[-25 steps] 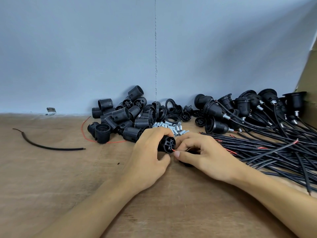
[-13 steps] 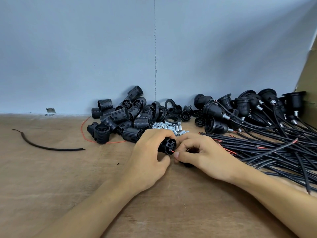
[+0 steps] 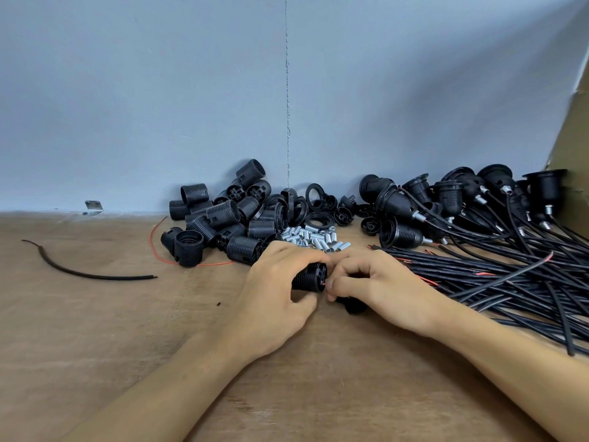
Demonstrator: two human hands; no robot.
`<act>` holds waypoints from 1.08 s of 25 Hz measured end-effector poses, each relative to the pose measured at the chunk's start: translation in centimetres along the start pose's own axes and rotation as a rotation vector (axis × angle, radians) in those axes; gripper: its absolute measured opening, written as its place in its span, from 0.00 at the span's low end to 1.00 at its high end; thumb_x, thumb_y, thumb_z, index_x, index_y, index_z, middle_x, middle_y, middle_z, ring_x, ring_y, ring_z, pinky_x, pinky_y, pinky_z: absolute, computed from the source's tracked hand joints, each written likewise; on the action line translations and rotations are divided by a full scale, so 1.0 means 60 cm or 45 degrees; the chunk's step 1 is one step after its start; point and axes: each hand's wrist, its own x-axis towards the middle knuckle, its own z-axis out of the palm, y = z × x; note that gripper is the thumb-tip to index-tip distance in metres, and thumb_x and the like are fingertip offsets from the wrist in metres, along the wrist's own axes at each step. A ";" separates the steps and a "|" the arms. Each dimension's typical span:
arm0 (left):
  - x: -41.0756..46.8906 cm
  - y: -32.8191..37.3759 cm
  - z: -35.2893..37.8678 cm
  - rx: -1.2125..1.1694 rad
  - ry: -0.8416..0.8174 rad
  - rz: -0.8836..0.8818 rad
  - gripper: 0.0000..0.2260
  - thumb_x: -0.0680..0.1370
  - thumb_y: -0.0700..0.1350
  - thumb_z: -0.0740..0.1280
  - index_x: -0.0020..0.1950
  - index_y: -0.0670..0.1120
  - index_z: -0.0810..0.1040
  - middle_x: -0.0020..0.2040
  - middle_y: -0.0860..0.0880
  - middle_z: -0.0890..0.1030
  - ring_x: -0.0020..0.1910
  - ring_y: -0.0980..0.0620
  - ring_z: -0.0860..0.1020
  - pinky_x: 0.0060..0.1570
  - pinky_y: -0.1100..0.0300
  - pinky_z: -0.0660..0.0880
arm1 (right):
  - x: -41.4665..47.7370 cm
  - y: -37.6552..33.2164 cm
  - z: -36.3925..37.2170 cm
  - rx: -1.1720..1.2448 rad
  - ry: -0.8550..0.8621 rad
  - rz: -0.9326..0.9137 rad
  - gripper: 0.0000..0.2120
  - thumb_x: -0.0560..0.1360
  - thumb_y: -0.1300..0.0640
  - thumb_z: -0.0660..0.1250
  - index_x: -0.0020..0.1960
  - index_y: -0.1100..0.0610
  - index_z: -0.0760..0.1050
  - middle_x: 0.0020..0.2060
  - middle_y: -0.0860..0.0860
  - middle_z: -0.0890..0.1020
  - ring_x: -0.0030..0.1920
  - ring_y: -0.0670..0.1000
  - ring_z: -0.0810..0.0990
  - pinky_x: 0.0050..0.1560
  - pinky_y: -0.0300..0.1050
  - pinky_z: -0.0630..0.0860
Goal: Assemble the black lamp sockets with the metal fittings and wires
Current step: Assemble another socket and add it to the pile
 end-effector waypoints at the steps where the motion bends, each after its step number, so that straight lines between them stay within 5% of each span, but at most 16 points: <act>1: -0.001 0.000 0.000 -0.017 -0.027 -0.005 0.23 0.67 0.41 0.75 0.60 0.57 0.81 0.52 0.70 0.77 0.59 0.65 0.73 0.58 0.76 0.64 | 0.001 0.000 0.000 -0.031 0.006 0.003 0.07 0.72 0.65 0.71 0.35 0.60 0.83 0.44 0.46 0.84 0.48 0.45 0.81 0.53 0.39 0.74; 6: 0.000 0.001 0.001 -0.012 -0.053 -0.054 0.23 0.67 0.51 0.75 0.61 0.63 0.76 0.57 0.71 0.74 0.56 0.64 0.74 0.56 0.76 0.65 | 0.000 0.006 -0.002 -0.065 0.018 0.012 0.09 0.73 0.62 0.72 0.35 0.57 0.83 0.44 0.40 0.84 0.47 0.40 0.80 0.50 0.32 0.71; 10: 0.001 0.000 0.004 0.038 -0.009 -0.081 0.27 0.66 0.53 0.74 0.63 0.63 0.72 0.55 0.81 0.69 0.55 0.72 0.70 0.55 0.81 0.60 | -0.001 0.006 -0.007 -0.116 0.030 0.016 0.09 0.76 0.58 0.71 0.38 0.57 0.82 0.47 0.42 0.84 0.48 0.46 0.82 0.55 0.45 0.75; 14: 0.000 -0.002 0.004 0.047 -0.011 -0.120 0.26 0.66 0.58 0.72 0.61 0.69 0.69 0.56 0.79 0.70 0.55 0.69 0.72 0.51 0.75 0.66 | -0.003 0.004 -0.003 -0.166 0.133 0.065 0.05 0.76 0.57 0.71 0.41 0.53 0.81 0.42 0.49 0.85 0.42 0.52 0.81 0.50 0.52 0.78; 18: 0.001 0.003 0.002 0.094 -0.016 -0.102 0.27 0.66 0.58 0.73 0.62 0.70 0.69 0.52 0.83 0.70 0.53 0.67 0.73 0.49 0.70 0.68 | -0.006 0.003 0.001 -0.228 0.158 0.013 0.05 0.75 0.58 0.72 0.40 0.53 0.81 0.39 0.48 0.83 0.40 0.46 0.78 0.48 0.46 0.76; 21: -0.001 0.001 0.005 0.128 -0.013 -0.122 0.26 0.66 0.61 0.72 0.63 0.66 0.72 0.42 0.71 0.77 0.51 0.64 0.73 0.44 0.73 0.64 | -0.007 0.003 0.004 -0.265 0.198 -0.029 0.06 0.75 0.59 0.72 0.40 0.53 0.81 0.39 0.46 0.82 0.42 0.45 0.78 0.48 0.43 0.75; 23: -0.003 0.002 0.007 0.155 0.021 -0.131 0.27 0.65 0.61 0.72 0.63 0.65 0.71 0.35 0.67 0.73 0.47 0.61 0.73 0.43 0.74 0.64 | -0.009 0.004 0.005 -0.288 0.226 -0.047 0.06 0.74 0.59 0.72 0.39 0.53 0.81 0.38 0.45 0.81 0.41 0.44 0.78 0.46 0.40 0.73; 27: -0.003 0.003 0.009 0.135 0.022 -0.141 0.27 0.65 0.62 0.70 0.63 0.65 0.70 0.36 0.66 0.73 0.47 0.61 0.72 0.43 0.74 0.65 | -0.012 0.003 0.007 -0.316 0.248 -0.090 0.07 0.74 0.61 0.73 0.38 0.53 0.80 0.38 0.44 0.79 0.41 0.43 0.76 0.42 0.34 0.69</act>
